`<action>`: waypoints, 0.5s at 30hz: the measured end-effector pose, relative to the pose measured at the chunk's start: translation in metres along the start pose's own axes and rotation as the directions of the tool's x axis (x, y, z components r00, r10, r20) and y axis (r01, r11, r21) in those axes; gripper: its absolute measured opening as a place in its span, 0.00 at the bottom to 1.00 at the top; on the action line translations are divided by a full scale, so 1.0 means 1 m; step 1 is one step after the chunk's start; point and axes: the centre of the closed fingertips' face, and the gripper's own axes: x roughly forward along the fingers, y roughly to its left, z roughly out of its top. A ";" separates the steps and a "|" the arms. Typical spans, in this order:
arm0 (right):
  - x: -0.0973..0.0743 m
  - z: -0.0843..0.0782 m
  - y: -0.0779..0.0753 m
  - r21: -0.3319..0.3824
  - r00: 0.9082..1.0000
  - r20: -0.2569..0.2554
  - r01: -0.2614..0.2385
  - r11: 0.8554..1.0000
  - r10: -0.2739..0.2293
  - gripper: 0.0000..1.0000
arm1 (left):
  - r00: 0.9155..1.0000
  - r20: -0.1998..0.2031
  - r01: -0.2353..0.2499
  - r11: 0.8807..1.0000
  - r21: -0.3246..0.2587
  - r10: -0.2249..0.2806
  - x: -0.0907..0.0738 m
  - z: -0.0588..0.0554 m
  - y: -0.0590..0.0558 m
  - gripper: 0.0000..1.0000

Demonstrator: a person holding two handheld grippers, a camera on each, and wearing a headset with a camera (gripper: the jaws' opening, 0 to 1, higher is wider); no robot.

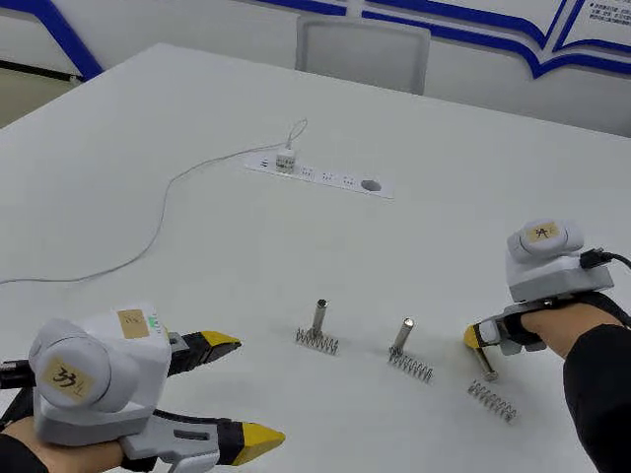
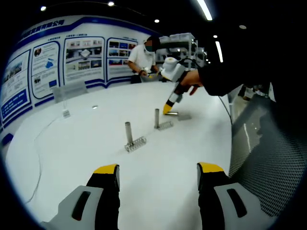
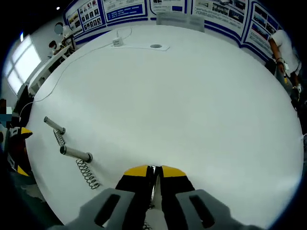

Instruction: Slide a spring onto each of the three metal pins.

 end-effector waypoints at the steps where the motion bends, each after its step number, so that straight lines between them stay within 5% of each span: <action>1: 0.001 -0.001 0.000 0.001 1.000 -0.006 0.003 1.000 -0.003 0.10 | 1.000 0.002 0.001 1.000 -0.001 -0.001 0.000 0.001 0.001 0.67; 15: 0.005 0.002 -0.002 -0.062 0.996 -0.083 0.029 0.998 -0.034 0.09 | 1.000 0.013 0.016 1.000 0.011 -0.016 0.002 0.007 0.002 0.66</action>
